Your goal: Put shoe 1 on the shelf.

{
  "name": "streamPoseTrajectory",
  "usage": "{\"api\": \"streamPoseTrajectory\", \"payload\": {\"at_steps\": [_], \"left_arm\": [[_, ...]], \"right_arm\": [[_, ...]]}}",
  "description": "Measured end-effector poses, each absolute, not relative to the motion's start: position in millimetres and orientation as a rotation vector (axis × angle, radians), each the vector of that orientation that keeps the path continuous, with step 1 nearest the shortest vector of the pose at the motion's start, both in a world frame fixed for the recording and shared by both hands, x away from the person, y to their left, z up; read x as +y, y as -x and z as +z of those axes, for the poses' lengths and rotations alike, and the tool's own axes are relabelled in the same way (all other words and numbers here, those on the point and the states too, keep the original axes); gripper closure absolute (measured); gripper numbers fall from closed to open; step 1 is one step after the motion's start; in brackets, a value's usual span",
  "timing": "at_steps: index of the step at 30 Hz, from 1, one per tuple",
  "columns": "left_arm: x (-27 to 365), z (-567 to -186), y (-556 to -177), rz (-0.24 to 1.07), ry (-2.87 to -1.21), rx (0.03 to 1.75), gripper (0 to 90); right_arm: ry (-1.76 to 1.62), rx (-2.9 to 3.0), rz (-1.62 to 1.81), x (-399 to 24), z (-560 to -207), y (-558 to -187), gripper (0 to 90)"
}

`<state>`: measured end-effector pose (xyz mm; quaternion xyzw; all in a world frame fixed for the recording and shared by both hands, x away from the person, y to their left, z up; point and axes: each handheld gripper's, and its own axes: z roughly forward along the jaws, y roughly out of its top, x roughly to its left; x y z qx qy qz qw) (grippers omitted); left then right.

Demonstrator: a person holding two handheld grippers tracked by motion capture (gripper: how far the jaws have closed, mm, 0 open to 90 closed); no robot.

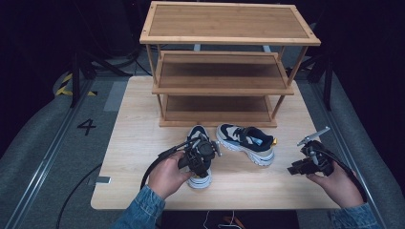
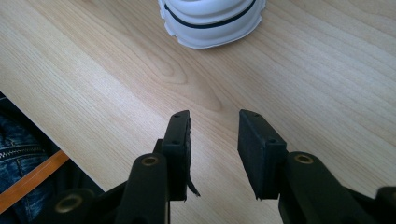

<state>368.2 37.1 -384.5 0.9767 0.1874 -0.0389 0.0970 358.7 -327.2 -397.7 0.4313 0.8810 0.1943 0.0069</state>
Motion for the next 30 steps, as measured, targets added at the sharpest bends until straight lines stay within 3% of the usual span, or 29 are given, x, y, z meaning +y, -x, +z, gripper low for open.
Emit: {"api": "streamPoseTrajectory", "payload": {"at_steps": [15,30], "left_arm": [[37.8,-355.1,-386.9,-0.022,-2.878,0.476,70.2],[32.5,-343.5,-436.8,0.048,-2.902,0.431,69.7]], "right_arm": [[-1.401,2.721,0.605,-338.9,-395.9,-350.8,64.9],[-1.444,2.703,0.600,-347.7,-399.1,-343.6,65.1]]}}
